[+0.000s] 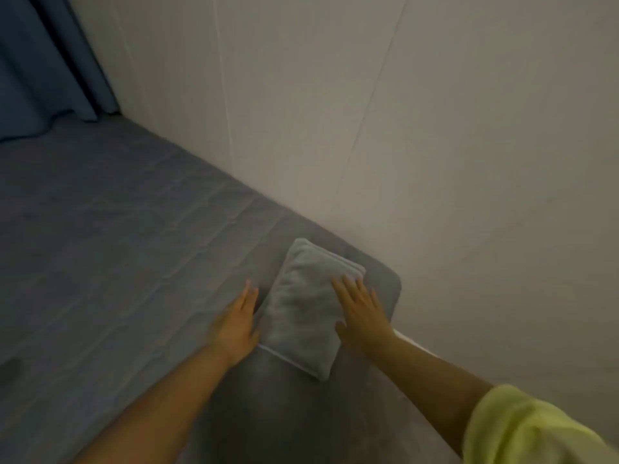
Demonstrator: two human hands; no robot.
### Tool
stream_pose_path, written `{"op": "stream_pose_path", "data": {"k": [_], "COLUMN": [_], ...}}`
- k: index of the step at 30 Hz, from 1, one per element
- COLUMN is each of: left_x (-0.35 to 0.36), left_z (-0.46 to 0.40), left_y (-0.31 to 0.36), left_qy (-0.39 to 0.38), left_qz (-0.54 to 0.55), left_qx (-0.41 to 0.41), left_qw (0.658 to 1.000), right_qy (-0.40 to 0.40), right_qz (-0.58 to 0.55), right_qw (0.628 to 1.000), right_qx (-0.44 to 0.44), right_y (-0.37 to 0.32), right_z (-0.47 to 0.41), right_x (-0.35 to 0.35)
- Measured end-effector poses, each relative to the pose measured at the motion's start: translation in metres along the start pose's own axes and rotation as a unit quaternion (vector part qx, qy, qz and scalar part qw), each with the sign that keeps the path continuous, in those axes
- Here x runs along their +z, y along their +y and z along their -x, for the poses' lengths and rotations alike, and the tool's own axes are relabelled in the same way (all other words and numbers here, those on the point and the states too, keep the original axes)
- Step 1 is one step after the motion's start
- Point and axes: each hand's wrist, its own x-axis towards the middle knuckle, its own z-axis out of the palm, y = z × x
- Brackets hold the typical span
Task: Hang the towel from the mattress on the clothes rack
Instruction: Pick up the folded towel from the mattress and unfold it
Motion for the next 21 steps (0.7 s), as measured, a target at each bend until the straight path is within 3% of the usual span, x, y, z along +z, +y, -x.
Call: {"op": "stream_pose_path", "data": {"k": [7, 11, 15, 19, 21], "left_x": [0.09, 0.12, 0.138, 0.15, 0.149], "left_z": [-0.07, -0.098, -0.113, -0.123, -0.124], "left_y": [-0.038, -0.045, -0.048, -0.052, -0.049], "left_qy": [-0.031, -0.019, 0.023, 0.006, 0.031], "left_qz": [0.146, 0.25, 0.164, 0.18, 0.137], "left_qx": [-0.098, -0.145, -0.143, -0.148, -0.124], "left_qw": [0.984, 0.957, 0.976, 0.972, 0.982], "right_qy": [-0.119, -0.141, -0.102, -0.03, -0.001], "right_qz": [-0.065, -0.08, -0.144, -0.211, -0.254], "right_qw": [0.991, 0.987, 0.983, 0.975, 0.962], "right_qx": [0.021, 0.017, 0.045, 0.064, 0.1], "right_y": [0.017, 0.016, 0.001, -0.021, -0.028], "right_z": [-0.109, -0.164, -0.199, -0.216, -0.22], "right_x": [0.057, 0.087, 0.113, 0.132, 0.136]}}
